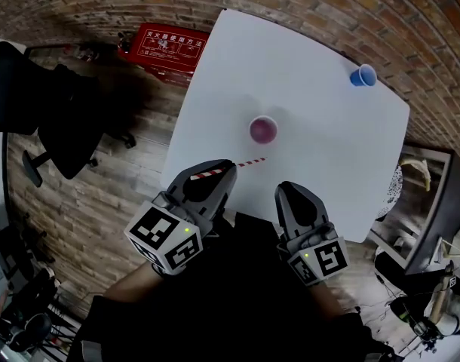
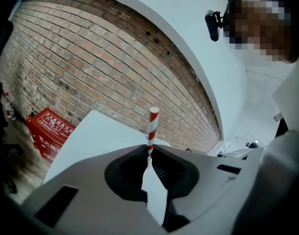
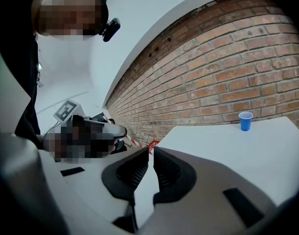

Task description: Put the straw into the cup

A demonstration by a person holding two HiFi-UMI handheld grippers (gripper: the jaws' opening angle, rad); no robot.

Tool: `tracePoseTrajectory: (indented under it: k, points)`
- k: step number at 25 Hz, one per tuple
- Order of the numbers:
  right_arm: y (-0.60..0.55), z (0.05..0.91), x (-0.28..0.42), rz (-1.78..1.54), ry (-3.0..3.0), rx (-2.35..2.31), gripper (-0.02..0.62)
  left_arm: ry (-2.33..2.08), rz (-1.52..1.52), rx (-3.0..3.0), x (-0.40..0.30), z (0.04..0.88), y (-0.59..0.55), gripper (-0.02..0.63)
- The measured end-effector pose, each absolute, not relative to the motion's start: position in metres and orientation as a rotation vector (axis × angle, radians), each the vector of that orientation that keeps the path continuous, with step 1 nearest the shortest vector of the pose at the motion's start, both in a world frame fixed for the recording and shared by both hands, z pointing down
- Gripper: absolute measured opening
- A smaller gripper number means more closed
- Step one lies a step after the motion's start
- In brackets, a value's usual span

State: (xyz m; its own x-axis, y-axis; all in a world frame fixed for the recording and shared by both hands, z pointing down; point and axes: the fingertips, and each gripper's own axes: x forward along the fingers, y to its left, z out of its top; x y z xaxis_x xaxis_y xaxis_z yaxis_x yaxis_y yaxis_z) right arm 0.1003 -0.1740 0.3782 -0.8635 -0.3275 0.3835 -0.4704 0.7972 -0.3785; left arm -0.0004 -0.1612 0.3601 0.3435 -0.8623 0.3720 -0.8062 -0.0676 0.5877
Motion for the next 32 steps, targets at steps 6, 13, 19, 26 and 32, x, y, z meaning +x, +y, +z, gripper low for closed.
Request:
tracePoseTrajectory:
  k: [6, 13, 19, 26, 32]
  points:
    - [-0.185, 0.390, 0.103, 0.721, -2.672, 0.622, 0.052, -1.482, -0.090, 1.846, -0.003, 0.368, -0.174, 0.038]
    - [-0.199, 0.401, 0.098, 0.771, -2.660, 0.631, 0.052, -1.517, 0.005, 1.867, -0.007, 0.379, -0.192, 0.038]
    - [-0.206, 0.410, 0.097, 0.787, -2.636, 0.633, 0.052, -1.505, 0.012, 1.844, -0.009, 0.392, -0.202, 0.038]
    - [-0.215, 0.421, 0.094, 0.820, -2.612, 0.645, 0.052, -1.502, 0.033, 1.821, -0.017, 0.410, -0.217, 0.038]
    - [-0.219, 0.434, 0.091, 0.834, -2.591, 0.636, 0.052, -1.488, 0.055, 1.805, -0.019, 0.427, -0.225, 0.038]
